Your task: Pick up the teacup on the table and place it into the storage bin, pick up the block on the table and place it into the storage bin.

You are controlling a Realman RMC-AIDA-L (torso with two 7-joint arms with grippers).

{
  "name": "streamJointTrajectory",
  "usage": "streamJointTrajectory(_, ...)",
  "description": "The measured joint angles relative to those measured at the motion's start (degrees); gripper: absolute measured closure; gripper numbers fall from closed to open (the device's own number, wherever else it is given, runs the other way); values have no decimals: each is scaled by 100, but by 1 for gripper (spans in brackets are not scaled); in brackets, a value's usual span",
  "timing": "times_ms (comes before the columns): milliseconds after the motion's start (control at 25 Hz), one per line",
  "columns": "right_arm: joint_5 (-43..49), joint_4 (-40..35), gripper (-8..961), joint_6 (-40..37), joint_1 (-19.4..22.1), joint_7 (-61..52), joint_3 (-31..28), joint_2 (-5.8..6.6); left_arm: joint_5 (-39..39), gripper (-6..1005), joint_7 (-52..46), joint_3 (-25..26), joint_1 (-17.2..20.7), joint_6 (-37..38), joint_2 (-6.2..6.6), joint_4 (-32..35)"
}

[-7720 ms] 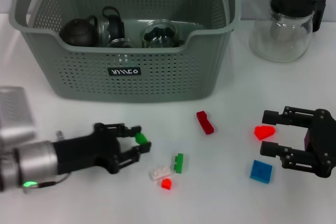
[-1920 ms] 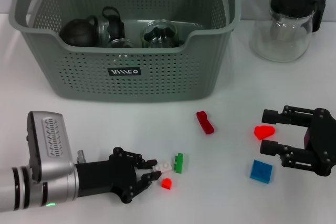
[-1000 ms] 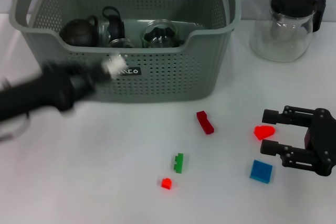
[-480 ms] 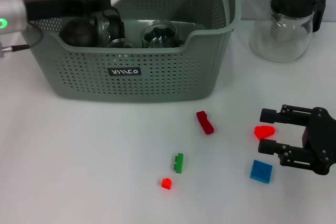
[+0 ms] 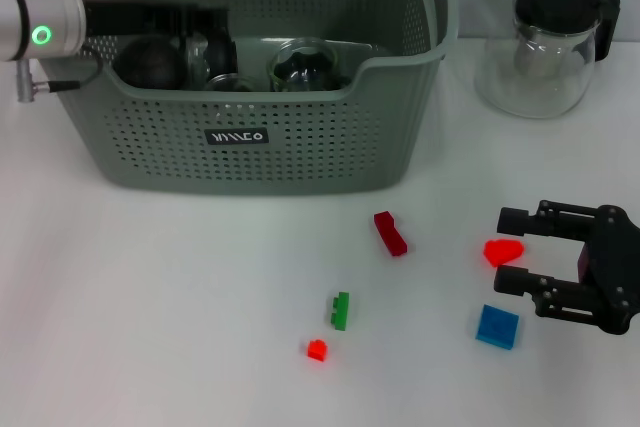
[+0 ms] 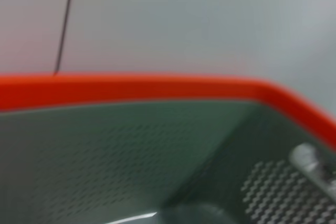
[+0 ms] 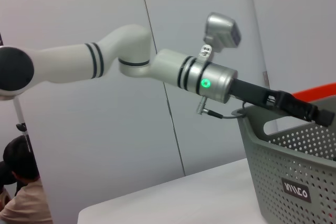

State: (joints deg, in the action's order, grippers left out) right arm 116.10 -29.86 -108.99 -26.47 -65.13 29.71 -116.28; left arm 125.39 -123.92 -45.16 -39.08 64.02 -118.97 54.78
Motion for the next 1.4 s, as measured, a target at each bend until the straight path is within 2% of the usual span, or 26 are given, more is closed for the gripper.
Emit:
streamJointTrajectory(120,0,3,279,1,0,0,0,1,-806,603,479,49,356,418,-87,323)
streamJointTrajectory(240,0,3,278,1,-4,0,0,0,-1970,539,1644,224,817,1293,-114,299)
streamJointTrajectory(320,0,3,278,16,-5,0,0,1,-2384,496,2425,353,1061,1821,-142,154)
streamJointTrajectory(400,0,6,278,34,-7,0,0,1,-2396,447,2974,456,1256,2212,-166,-31)
streamJointTrajectory(600,0,0,278,38,-16,-3,0,0,-1746,308,4717,787,1658,3121,-227,-833)
streamJointTrajectory(760,0,-23,279,43,-27,-75,0,0,-1146,377,6044,728,1988,3229,-462,-1117)
streamJointTrajectory(840,0,-24,279,45,-42,-88,0,0,-950,413,6593,609,2055,3162,-532,-1367)
streamJointTrajectory(1040,0,-22,278,53,-51,-89,0,-5,-872,487,7083,422,1915,2777,-513,-2192)
streamJointTrajectory(1400,0,-23,279,54,-4,-88,0,-8,-822,585,7220,-149,1735,2318,-512,-2798)
